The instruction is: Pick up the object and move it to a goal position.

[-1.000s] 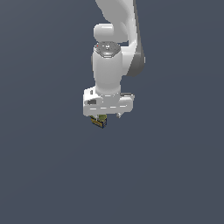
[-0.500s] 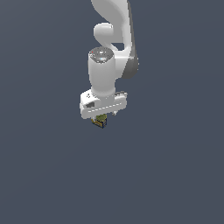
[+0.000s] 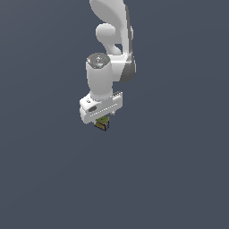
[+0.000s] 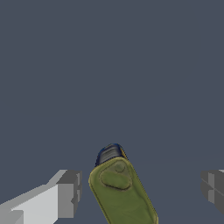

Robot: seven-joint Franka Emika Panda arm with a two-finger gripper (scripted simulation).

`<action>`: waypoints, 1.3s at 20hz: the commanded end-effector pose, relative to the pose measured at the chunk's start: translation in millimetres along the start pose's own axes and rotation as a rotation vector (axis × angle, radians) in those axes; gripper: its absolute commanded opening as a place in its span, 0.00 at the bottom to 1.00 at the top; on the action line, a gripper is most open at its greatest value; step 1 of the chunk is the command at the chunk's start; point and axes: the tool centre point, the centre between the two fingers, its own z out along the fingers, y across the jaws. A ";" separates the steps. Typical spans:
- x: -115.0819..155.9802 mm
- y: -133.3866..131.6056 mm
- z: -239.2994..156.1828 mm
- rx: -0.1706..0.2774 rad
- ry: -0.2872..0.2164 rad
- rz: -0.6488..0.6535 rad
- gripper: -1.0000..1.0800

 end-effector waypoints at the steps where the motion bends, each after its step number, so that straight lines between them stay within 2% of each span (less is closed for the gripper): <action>1: -7.1 0.0 5.2 0.003 -0.002 -0.059 0.96; 15: -44.6 -2.6 31.0 0.022 -0.008 -0.361 0.96; 26: -58.1 -4.7 39.6 0.029 -0.008 -0.470 0.96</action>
